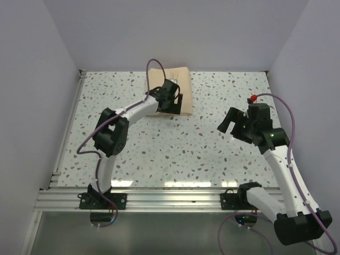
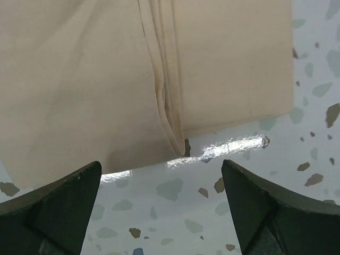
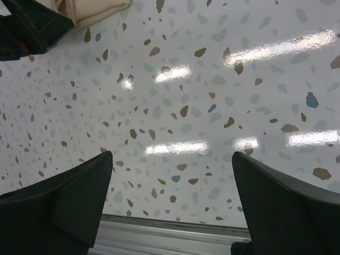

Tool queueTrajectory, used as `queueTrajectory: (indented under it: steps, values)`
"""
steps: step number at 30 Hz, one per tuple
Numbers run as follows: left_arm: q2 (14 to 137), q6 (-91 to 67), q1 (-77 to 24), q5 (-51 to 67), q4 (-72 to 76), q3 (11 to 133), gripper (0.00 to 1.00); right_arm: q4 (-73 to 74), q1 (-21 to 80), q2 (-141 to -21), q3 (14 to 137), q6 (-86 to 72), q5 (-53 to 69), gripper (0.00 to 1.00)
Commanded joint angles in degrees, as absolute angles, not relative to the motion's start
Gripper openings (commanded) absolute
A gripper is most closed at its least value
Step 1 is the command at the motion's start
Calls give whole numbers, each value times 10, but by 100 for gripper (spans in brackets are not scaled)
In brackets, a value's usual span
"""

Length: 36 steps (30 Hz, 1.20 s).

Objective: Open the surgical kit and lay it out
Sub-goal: Open the surgical kit at the center of the board.

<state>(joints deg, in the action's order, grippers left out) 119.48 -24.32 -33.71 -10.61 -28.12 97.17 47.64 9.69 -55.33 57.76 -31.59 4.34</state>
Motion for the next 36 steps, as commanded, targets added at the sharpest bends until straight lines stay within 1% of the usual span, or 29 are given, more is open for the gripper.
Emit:
queueTrajectory:
  steps: [1,5,13,17,20,23,24,26,27,29,30,32,33,34,36]
  values:
    - [1191,-229,-359,-182,-323,1048,100,484,96,-528,580,-313,28,99]
    - [1242,-243,-362,-191,-343,1095,98,492,97,-530,575,-317,36,99]
    - [1281,-250,-361,-230,-365,1121,94,502,97,-519,568,-305,13,99]
    - [1329,-248,-361,-236,-400,1172,91,495,96,-528,565,-302,16,99]
    - [1345,-248,-361,-236,-406,1182,87,489,97,-537,566,-300,15,99]
    - [1351,-254,-358,-240,-409,1180,81,485,97,-547,566,-297,17,99]
    - [1353,-261,-356,-237,-410,1179,74,485,96,-548,565,-297,17,99]
    - [1354,-265,-347,-235,-410,1173,68,484,96,-551,563,-295,17,99]
    - [1353,-269,-345,-231,-410,1172,58,483,97,-551,560,-295,16,99]
    - [1349,-269,-338,-232,-410,1167,46,482,96,-551,556,-294,15,99]
    - [1347,-268,-338,-233,-408,1165,33,481,97,-551,553,-294,14,99]
    - [1342,-267,-334,-236,-410,1166,19,479,97,-550,549,-294,13,99]
    - [1339,-266,-333,-239,-409,1166,5,478,97,-552,548,-294,11,99]
    - [1331,-265,-332,-242,-410,1167,0,478,96,-554,547,-293,11,99]
    - [1321,-264,-331,-248,-413,1168,0,475,96,-559,547,-291,11,99]
